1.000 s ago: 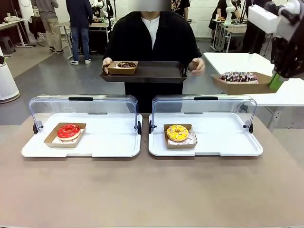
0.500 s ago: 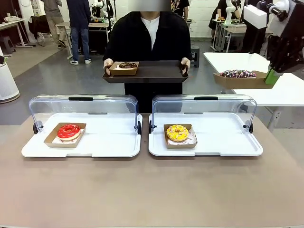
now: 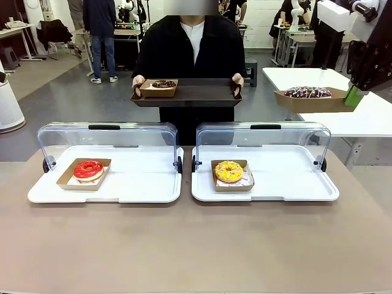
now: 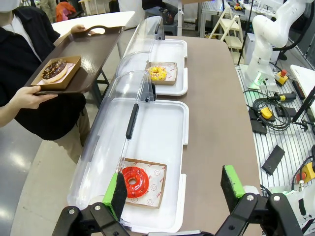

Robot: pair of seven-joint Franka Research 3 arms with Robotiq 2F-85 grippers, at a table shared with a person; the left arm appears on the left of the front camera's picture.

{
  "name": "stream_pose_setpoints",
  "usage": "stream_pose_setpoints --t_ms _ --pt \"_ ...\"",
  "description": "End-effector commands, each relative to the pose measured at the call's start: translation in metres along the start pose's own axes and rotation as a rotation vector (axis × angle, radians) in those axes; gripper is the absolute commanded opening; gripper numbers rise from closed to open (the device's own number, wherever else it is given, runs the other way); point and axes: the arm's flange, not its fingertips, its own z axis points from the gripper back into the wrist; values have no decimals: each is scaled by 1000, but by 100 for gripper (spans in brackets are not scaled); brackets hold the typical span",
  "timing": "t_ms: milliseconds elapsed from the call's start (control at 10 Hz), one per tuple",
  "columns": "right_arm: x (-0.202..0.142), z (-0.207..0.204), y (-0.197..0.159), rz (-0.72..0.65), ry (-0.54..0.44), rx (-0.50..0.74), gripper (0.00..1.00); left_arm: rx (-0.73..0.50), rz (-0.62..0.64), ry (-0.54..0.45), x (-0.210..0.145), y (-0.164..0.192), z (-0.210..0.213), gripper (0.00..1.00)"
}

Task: Provide the desired donut to the person.
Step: Place the picked Paper togo box onto the Handle tray extended by the person.

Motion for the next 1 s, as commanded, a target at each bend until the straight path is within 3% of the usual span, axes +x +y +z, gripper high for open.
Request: stream_pose_setpoints --t_ms 0,700,900 --pt "0 -3 1 -10 8 4 0 1 -4 -4 0 -2 0 100" --pt "0 0 0 0 0 1 1 1 -4 -4 0 -2 0 100" --pt "29 19 -14 49 17 -76 1 1 -4 -4 0 -2 0 100"
